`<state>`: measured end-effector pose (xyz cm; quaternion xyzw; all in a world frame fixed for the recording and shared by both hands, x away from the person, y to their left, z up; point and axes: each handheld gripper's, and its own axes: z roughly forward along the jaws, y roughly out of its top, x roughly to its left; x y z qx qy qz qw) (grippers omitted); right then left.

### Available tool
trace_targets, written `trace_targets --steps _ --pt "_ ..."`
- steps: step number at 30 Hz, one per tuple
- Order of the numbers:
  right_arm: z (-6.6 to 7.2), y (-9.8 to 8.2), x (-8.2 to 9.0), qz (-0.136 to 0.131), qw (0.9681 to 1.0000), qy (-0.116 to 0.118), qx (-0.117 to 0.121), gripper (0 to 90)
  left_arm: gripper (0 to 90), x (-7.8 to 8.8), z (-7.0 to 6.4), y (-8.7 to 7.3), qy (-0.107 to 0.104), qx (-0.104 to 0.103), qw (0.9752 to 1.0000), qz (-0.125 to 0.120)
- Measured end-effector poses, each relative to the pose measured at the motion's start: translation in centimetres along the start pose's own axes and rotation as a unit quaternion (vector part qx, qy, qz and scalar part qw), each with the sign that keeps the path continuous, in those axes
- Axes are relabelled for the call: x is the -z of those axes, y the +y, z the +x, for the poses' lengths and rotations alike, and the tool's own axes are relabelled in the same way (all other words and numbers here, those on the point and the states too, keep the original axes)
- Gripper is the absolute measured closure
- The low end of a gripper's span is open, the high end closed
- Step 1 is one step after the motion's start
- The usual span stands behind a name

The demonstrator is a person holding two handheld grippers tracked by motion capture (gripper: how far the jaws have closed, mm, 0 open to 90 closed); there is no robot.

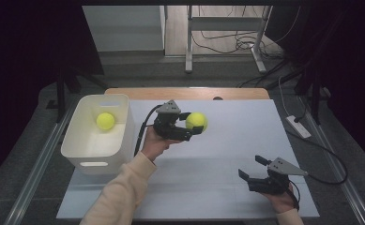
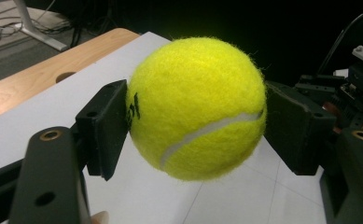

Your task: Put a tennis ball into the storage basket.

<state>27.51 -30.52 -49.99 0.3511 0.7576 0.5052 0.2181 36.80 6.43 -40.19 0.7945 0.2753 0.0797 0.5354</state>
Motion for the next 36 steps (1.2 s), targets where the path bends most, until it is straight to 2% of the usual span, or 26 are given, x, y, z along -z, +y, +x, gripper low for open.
trace_targets --steps 18,36 --pt "0.0 0.0 0.0 -0.001 1.0000 -0.001 0.000 11.7 27.6 2.8 0.3 0.4 0.023 0.000 0.9994 -0.028" --pt "0.0 0.0 0.0 0.000 1.0000 -0.002 0.001 11.7 27.6 4.7 0.9 0.4 0.040 0.003 0.9982 -0.044"
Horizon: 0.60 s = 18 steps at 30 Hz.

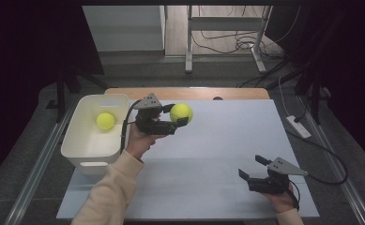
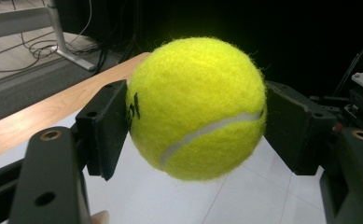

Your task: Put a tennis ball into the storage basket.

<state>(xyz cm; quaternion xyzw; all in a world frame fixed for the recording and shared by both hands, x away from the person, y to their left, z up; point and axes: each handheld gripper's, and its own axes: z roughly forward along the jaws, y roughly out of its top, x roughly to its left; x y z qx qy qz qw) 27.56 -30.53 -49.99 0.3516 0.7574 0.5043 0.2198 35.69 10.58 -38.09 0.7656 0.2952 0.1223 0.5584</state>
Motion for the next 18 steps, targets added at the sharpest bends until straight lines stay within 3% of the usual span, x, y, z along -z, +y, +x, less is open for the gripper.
trace_targets --steps 18 --pt "0.0 0.0 0.0 0.000 1.0000 0.000 0.000 11.7 27.6 1.4 0.5 0.1 0.015 0.002 0.9999 -0.009"
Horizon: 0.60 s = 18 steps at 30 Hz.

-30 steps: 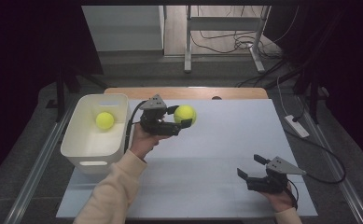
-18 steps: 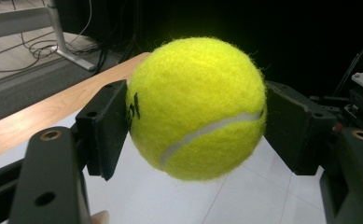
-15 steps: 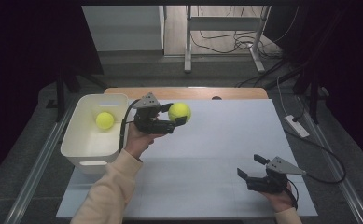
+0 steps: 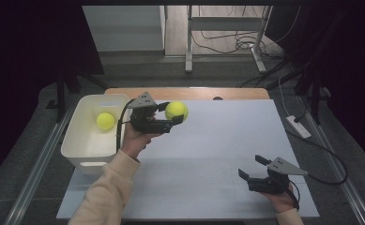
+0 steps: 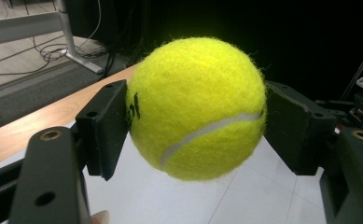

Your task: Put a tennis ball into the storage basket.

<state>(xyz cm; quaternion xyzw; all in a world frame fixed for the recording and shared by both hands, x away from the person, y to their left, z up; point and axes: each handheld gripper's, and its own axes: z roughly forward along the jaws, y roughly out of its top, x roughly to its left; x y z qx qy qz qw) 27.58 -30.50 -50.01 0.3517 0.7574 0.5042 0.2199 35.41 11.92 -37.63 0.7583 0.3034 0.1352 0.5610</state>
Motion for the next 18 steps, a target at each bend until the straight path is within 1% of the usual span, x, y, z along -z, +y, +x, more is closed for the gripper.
trace_targets --steps 18 --pt "0.0 0.1 0.0 -0.001 1.0000 0.000 0.000 11.7 27.6 2.1 0.8 0.1 0.020 0.004 0.9997 -0.012"
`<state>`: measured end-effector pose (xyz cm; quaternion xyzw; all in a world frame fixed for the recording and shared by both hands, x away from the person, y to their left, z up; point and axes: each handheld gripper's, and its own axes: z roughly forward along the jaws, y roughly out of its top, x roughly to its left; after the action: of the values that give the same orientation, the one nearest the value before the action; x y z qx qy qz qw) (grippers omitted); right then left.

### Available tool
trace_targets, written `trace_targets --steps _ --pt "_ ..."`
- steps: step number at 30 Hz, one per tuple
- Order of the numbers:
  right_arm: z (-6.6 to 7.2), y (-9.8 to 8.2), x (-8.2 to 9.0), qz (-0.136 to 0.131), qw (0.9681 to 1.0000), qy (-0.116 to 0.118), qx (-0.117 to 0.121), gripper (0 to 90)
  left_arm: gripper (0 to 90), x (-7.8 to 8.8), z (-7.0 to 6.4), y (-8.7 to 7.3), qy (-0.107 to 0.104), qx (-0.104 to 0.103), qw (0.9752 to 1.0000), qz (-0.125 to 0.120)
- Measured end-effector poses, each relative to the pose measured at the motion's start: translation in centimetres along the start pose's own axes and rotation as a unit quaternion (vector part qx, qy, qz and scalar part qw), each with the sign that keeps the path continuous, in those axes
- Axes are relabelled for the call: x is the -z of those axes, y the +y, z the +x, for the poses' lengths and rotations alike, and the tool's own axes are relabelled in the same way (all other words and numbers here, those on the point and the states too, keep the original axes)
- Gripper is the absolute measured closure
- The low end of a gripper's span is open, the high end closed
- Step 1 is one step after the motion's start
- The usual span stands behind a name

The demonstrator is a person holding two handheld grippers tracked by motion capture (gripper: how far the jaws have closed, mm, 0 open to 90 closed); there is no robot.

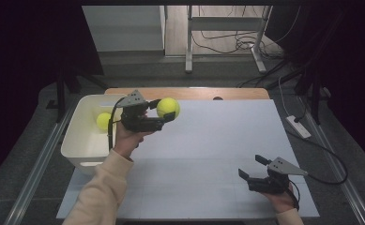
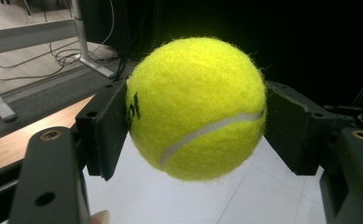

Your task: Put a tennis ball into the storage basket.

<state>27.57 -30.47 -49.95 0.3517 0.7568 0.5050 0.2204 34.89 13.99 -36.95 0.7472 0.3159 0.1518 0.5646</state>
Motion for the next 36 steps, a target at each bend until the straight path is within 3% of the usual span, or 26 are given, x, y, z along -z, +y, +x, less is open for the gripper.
trace_targets --steps 36 --pt "0.0 0.1 0.0 -0.001 1.0000 0.001 0.000 11.7 27.6 3.5 2.2 -0.2 0.048 0.014 0.9987 -0.012"
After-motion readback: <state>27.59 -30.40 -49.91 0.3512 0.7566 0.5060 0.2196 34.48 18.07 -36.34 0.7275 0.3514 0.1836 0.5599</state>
